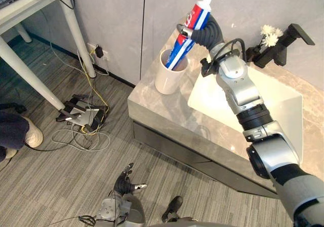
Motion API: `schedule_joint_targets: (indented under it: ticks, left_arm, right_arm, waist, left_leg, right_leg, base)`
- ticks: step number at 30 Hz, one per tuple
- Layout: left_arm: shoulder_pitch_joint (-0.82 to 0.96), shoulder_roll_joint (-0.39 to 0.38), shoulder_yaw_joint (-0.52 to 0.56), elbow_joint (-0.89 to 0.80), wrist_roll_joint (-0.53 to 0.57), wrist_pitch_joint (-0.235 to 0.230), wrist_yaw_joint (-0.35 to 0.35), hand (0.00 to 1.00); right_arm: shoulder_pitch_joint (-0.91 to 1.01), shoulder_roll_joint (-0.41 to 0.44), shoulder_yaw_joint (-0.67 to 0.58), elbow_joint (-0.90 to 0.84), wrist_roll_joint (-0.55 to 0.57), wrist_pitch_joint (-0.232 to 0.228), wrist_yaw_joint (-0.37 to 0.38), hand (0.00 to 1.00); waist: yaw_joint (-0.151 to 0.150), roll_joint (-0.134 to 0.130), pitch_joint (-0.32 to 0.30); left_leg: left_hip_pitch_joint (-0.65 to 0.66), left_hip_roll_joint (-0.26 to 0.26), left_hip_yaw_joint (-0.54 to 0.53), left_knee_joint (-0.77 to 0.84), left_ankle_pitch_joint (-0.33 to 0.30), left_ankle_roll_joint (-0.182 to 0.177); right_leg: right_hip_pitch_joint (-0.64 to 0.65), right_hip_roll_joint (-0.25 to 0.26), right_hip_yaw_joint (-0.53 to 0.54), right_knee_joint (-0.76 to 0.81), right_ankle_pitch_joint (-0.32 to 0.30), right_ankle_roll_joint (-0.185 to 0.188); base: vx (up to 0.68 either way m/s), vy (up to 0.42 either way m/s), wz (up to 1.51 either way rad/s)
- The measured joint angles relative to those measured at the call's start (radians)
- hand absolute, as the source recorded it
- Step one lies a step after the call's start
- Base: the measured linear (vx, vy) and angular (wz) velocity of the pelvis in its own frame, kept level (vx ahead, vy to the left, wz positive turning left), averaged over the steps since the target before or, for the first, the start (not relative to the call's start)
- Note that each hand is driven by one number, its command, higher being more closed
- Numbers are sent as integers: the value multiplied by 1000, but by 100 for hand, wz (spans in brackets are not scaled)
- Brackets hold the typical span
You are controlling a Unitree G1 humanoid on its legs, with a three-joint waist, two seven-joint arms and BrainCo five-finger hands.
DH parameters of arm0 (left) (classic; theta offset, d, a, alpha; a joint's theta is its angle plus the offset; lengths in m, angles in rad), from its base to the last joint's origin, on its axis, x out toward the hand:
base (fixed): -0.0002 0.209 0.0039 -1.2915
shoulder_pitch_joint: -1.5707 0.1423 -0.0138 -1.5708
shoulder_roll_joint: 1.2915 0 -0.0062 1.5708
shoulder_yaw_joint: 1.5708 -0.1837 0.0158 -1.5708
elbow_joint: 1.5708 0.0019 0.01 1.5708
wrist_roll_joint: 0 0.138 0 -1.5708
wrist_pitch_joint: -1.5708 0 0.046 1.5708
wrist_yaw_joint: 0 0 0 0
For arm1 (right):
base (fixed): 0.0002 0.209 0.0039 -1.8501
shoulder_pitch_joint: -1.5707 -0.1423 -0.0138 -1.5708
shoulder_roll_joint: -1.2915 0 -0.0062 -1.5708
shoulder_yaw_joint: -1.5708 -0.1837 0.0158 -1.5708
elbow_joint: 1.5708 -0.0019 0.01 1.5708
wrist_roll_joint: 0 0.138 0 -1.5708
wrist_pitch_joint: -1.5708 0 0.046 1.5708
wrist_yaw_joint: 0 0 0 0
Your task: Organize washtable
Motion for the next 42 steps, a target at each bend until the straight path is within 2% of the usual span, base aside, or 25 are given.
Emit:
schedule_joint_targets:
  ticks: [10,17,29,34,42]
  left_arm:
    - [0,0,-18,-8,0,0,1,0]
    - [0,0,-18,-8,11,-2,1,0]
    - [0,0,-18,-7,14,-4,1,0]
    - [1,0,-18,-7,14,-5,1,0]
    - [1,0,-17,-7,14,-5,1,0]
  right_arm:
    - [0,0,-4,-28,3,0,-4,100]
    - [0,-2,-2,-36,1,0,4,100]
    - [0,-60,12,-41,3,-7,44,100]
    - [0,-113,43,-75,2,-8,66,100]
    - [-2,-120,43,-75,7,-8,66,100]
  waist:
    - [2,19,14]
    - [0,20,15]
    - [0,20,15]
    - [-4,20,15]
    - [-11,20,14]
  left_leg:
    - [-3,-2,-1,1,2,0]
    - [-5,-3,-6,1,2,0]
    - [-6,-5,-11,0,2,1]
    - [-5,-5,-8,0,2,1]
    - [-1,-4,3,0,2,1]
  right_leg:
    - [0,-1,-7,-1,0,0]
    - [-1,-1,-6,-1,0,0]
    - [-2,-1,-4,-1,0,0]
    - [-4,-1,0,-1,0,0]
    - [-8,-1,14,0,0,0]
  base:
    - [-4,0,1]
    - [0,0,0]
    - [0,0,0]
    - [0,0,-1]
    - [0,0,-4]
